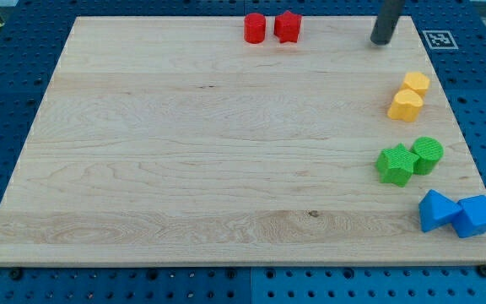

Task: Place the red star diagonally left to the yellow heart

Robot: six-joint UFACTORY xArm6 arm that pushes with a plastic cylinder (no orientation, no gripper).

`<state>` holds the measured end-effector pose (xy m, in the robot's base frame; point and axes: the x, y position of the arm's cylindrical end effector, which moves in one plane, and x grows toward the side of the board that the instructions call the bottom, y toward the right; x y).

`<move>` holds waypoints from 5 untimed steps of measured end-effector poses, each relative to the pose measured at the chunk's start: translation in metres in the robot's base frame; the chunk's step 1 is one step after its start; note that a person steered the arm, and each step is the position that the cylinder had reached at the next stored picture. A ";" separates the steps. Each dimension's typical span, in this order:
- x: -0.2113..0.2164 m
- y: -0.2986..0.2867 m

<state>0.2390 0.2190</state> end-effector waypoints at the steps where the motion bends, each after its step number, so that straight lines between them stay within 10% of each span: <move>1: -0.029 -0.058; 3: -0.024 -0.192; 5: 0.029 -0.166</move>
<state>0.2676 0.0528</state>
